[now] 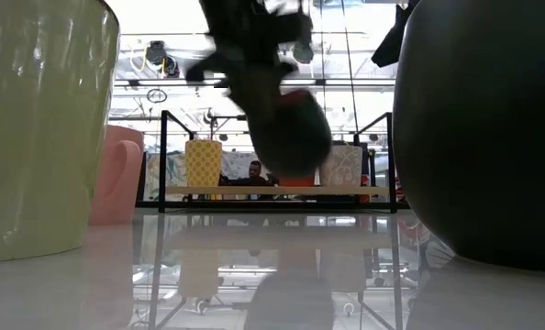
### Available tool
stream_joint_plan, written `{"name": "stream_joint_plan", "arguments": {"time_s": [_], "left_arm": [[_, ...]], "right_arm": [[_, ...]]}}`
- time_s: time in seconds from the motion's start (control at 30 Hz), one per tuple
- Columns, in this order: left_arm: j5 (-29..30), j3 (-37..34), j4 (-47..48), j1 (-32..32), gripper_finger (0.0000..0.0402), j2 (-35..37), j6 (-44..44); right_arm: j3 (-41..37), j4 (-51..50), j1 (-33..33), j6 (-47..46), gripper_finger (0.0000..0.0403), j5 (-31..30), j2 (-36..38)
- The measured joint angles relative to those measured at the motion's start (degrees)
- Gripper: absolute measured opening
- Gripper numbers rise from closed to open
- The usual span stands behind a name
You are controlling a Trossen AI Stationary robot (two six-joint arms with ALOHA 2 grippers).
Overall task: Place coffee mugs
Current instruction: Put the orange mug on the shelf
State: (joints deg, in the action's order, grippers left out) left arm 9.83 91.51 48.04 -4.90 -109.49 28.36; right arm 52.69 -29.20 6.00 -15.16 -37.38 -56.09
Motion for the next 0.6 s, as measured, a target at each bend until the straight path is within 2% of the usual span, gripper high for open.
{"name": "stream_joint_plan", "arguments": {"time_s": [0.13,0.3,0.4,0.6], "left_arm": [[0.2,8.2,11.4,0.7,0.0022,2.1,2.9],[-1.3,21.9,20.8,5.0,0.0022,2.0,5.9],[-1.4,29.0,22.8,8.5,0.0022,2.0,7.9],[-1.3,34.9,22.2,17.3,0.0022,1.6,13.1]], "right_arm": [[-0.7,0.6,0.0,-0.3,0.0157,0.1,0.0],[-0.9,1.1,0.0,-0.2,0.0157,0.1,0.0],[-0.9,1.7,0.0,-0.2,0.0157,0.1,-0.1],[-0.9,2.0,0.0,0.9,0.0157,0.1,-0.1]]}}
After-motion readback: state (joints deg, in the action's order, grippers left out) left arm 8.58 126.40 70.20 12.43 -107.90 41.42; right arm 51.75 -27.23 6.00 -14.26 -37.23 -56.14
